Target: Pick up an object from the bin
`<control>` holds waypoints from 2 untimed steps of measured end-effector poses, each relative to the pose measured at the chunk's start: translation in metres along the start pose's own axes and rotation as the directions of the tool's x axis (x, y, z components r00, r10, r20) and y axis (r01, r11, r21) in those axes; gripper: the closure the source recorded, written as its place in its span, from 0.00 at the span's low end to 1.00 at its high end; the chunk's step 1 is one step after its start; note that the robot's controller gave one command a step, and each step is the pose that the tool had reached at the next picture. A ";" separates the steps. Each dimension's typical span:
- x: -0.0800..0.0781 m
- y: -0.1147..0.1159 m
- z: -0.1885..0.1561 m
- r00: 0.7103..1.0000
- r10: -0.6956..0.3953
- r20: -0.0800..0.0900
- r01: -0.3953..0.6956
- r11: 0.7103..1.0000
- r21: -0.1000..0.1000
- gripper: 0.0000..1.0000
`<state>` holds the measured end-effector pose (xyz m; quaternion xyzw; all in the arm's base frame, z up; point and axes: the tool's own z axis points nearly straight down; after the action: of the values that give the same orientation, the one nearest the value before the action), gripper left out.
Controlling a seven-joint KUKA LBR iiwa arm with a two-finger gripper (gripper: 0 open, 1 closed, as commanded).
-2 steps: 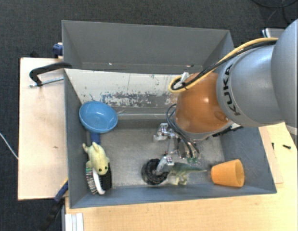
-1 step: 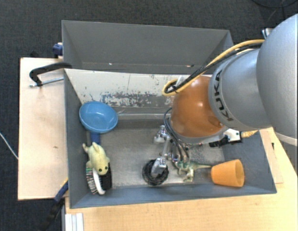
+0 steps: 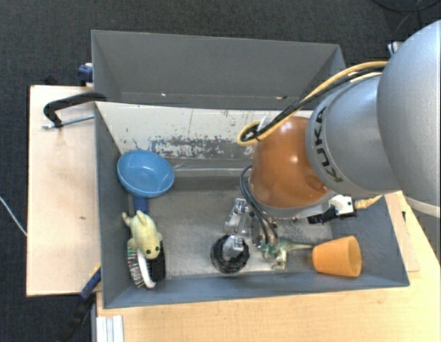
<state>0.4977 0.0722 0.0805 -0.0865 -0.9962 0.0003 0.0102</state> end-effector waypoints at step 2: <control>0.005 -0.018 -0.090 0.999 0.023 0.023 -0.023 1.000 -0.005 1.00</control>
Offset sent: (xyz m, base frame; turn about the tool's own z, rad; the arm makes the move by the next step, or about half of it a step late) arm -0.0073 -0.0173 0.0898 0.0239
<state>0.4912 0.0557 0.1707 -0.0982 -0.9952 -0.0008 -0.0013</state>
